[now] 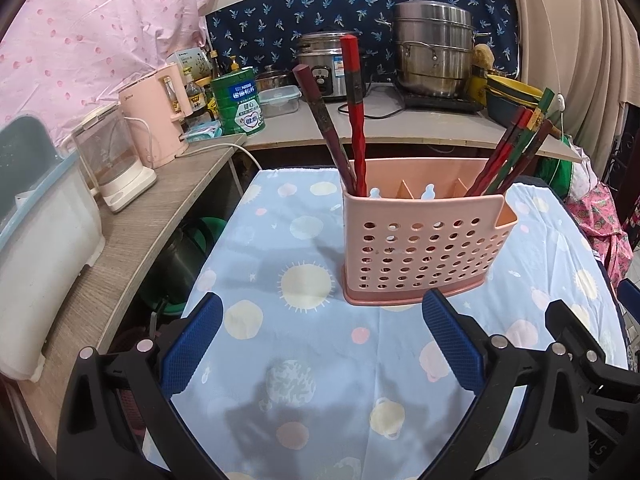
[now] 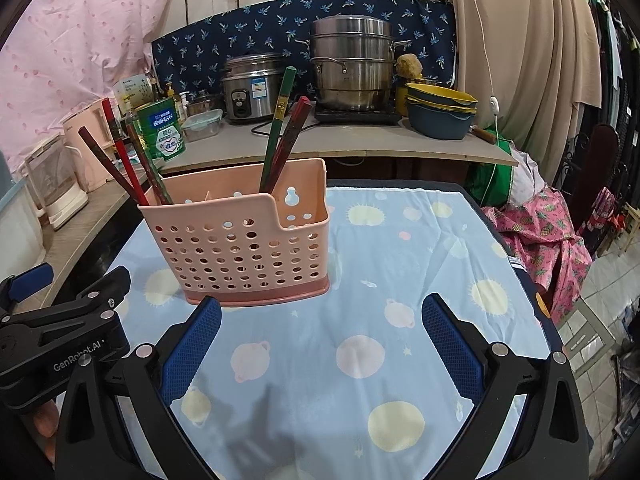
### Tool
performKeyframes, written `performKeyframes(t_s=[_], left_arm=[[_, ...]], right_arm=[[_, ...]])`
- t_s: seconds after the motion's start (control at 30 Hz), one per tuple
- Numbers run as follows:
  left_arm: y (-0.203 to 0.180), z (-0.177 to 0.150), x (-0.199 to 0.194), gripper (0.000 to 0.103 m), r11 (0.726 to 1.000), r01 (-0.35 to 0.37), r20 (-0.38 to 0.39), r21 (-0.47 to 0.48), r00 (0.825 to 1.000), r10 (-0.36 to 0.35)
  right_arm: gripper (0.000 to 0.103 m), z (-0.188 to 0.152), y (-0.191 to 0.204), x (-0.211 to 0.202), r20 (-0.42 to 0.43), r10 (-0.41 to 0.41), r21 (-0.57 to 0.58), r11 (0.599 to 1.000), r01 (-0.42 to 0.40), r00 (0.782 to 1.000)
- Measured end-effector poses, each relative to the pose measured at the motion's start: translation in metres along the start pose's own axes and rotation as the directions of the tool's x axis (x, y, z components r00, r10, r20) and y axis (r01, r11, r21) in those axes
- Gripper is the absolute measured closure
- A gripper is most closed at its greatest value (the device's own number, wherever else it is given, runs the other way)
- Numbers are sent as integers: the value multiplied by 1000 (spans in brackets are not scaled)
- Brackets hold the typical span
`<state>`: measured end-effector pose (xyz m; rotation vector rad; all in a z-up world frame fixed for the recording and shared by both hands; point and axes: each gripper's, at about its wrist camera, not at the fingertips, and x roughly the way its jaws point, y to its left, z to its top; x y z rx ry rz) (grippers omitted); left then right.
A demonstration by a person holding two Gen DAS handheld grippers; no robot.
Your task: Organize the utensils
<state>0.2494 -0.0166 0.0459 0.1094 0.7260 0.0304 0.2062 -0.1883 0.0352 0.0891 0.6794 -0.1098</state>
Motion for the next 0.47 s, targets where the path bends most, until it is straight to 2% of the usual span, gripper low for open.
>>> performKeyframes(t_s=[0.47], left_arm=[[1, 1, -5, 8, 1000, 9, -1, 0, 1000, -9]], right_arm=[[6, 1, 0, -2, 7, -10, -3, 1000, 10, 1000]])
